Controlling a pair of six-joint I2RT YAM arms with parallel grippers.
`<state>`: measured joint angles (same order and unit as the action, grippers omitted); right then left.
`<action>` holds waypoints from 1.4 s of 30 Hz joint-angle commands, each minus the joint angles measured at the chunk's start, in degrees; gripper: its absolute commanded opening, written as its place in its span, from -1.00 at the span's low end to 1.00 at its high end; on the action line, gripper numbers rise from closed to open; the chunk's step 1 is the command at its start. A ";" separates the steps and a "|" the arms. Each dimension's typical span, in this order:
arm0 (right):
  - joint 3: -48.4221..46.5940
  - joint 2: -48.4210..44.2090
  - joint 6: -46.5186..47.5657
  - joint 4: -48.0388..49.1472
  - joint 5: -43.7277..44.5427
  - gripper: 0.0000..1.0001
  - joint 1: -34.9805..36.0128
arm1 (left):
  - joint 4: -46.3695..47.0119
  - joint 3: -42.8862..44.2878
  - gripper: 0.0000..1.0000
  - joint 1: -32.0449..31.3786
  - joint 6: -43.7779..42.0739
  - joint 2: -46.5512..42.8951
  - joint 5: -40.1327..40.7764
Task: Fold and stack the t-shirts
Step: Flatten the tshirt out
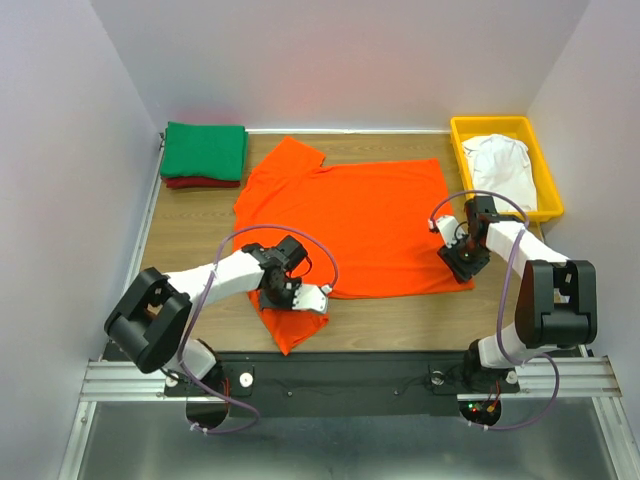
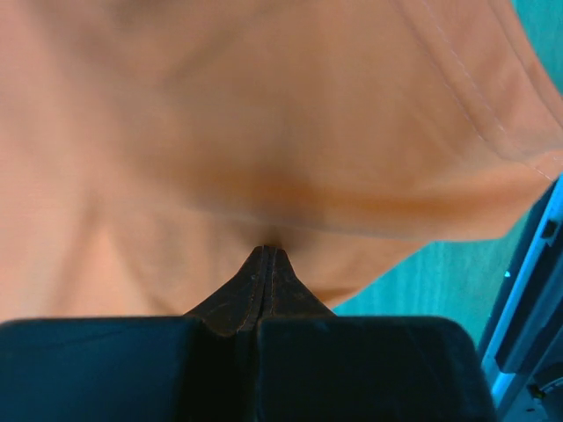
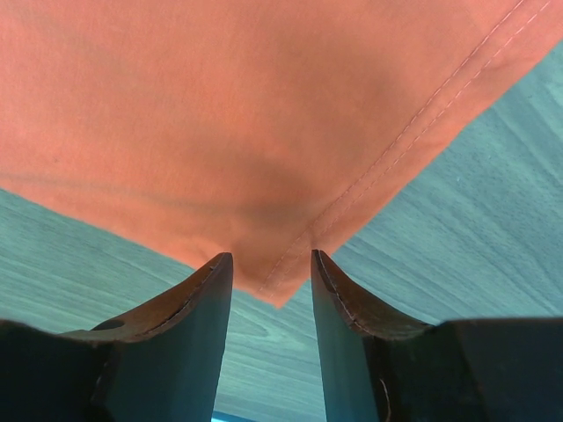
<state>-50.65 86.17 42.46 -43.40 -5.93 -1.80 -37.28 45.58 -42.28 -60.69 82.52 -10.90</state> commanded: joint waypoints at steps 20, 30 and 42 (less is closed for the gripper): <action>-2.51 -11.89 6.94 -11.36 -10.84 0.14 0.05 | -8.07 -2.36 -0.77 0.97 -6.38 -15.37 -1.23; -11.57 -1.89 0.26 -7.06 -11.30 0.06 0.04 | -2.89 12.51 -0.79 18.26 1.00 -4.50 -5.26; -6.39 4.80 0.52 -3.45 -5.85 0.03 0.05 | -4.21 10.59 -0.78 32.00 -1.10 4.14 -10.21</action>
<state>-58.94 91.74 42.39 -48.07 -14.26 -1.80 -39.18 58.24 -11.38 -60.18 87.70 -19.20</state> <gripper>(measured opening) 0.517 0.110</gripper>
